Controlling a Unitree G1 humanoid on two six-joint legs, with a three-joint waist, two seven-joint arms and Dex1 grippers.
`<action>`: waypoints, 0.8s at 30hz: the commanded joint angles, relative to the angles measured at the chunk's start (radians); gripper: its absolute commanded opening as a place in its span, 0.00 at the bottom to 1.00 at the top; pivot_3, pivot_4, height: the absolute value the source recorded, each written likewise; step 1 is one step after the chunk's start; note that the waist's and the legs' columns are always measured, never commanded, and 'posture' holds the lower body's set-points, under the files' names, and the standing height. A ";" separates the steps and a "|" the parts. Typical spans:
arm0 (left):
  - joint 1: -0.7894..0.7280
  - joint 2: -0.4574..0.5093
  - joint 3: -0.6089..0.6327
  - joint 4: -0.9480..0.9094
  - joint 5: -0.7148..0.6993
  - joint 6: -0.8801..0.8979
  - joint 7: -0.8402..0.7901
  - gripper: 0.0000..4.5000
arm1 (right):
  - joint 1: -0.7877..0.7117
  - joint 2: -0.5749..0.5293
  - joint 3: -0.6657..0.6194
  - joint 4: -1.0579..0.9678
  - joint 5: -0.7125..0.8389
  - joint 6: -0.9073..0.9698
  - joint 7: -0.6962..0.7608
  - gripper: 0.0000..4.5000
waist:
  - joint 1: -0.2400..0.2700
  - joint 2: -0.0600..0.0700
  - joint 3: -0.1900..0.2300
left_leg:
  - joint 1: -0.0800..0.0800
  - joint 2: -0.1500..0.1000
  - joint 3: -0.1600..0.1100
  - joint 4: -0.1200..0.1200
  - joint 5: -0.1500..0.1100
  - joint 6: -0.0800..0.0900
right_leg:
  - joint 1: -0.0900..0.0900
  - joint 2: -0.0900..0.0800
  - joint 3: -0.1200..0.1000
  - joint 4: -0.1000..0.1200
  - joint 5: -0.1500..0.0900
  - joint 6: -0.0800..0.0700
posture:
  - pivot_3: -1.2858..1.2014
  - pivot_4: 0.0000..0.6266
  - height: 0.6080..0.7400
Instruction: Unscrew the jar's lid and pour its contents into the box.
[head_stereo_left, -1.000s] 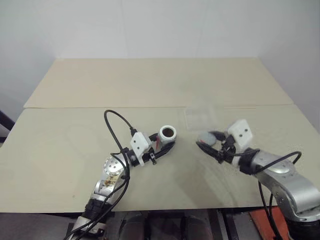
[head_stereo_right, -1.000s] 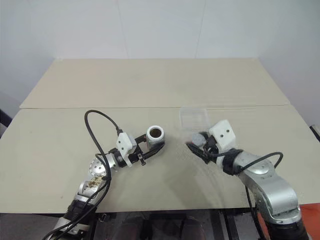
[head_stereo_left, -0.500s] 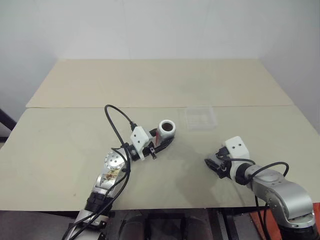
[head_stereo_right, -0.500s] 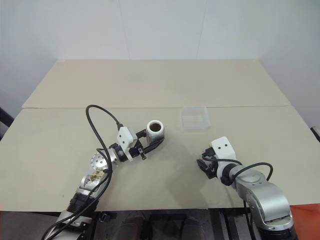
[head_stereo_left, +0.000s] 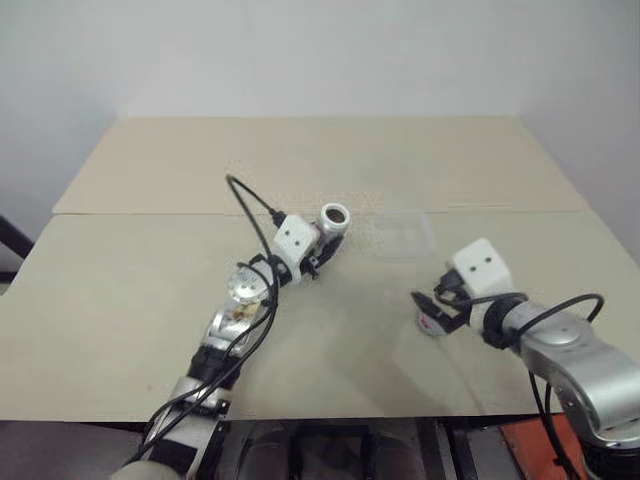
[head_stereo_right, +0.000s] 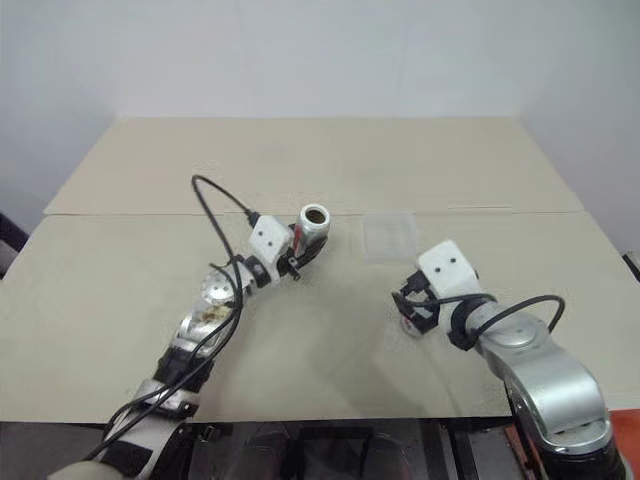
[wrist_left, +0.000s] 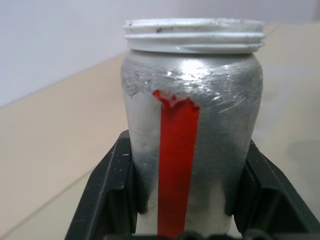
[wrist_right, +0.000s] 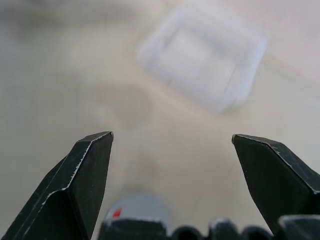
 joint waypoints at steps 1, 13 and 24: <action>-0.112 -0.034 -0.025 0.109 0.066 -0.028 0.077 0.44 | -0.007 -0.001 -0.066 -0.071 0.017 0.019 0.010 0.99 | 0.002 0.000 0.000 | -0.001 0.000 0.000 0.000 0.000 0.000 | 0.000 0.000 0.000 0.000 0.000 0.000 | 0.52 0.24 1.00; -0.725 -0.122 -0.611 0.896 0.806 -0.376 0.711 0.44 | 0.054 0.068 -0.150 -0.201 0.001 0.050 -0.044 0.99 | 0.021 -0.002 0.001 | -0.006 -0.006 -0.001 -0.001 -0.001 0.002 | -0.002 -0.001 -0.002 -0.004 0.000 0.003 | 0.52 0.24 1.00; -0.782 -0.227 -0.865 1.027 1.081 -0.251 0.874 0.44 | 0.112 0.093 -0.212 -0.264 0.039 0.057 -0.116 0.99 | 0.018 -0.003 0.002 | -0.010 -0.005 -0.001 0.000 0.000 0.002 | -0.007 -0.002 -0.001 -0.001 0.000 0.004 | 0.52 0.24 1.00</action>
